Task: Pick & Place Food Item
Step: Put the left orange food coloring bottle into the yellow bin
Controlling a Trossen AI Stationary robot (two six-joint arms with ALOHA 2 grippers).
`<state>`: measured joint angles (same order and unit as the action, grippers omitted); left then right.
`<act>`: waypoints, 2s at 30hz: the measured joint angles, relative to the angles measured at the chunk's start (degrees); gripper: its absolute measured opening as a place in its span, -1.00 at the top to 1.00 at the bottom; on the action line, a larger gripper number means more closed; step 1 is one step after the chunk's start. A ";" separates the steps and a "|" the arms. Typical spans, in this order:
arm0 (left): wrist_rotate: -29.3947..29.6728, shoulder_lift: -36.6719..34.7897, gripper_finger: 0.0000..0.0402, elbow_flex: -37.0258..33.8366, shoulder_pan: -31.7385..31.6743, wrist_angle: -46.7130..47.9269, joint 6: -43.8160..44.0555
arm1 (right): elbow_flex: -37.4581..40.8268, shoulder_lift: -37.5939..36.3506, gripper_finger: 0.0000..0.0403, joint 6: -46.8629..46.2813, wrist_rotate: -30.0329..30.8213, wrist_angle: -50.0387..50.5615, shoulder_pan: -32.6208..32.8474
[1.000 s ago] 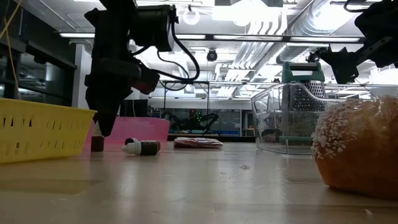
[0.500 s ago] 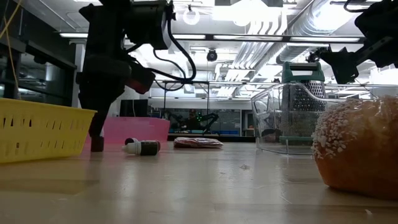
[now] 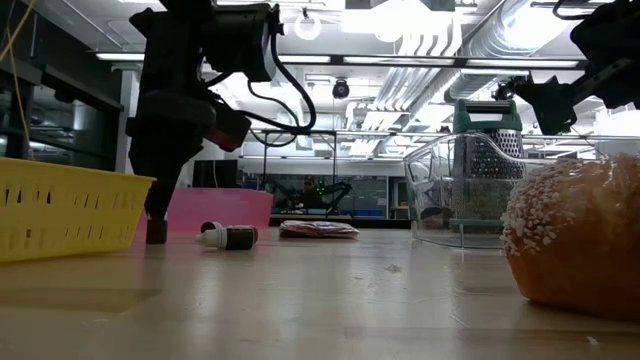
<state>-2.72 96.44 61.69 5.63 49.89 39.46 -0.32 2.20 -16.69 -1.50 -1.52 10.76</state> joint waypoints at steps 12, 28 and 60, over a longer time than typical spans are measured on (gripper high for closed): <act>-0.01 -0.04 0.64 0.00 0.00 0.00 -0.02 | 0.01 0.00 -0.73 0.01 0.01 0.02 0.00; -0.17 -1.72 0.68 0.00 -0.79 0.04 -1.31 | 0.02 0.00 -0.73 0.00 0.02 0.02 -0.02; -2.41 -15.60 0.69 0.21 6.44 5.50 -1.19 | 0.00 -0.02 -0.73 0.02 0.01 0.02 -0.01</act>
<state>-5.13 80.84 61.90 12.07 55.39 38.27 -0.32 2.17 -16.67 -1.48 -1.50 10.76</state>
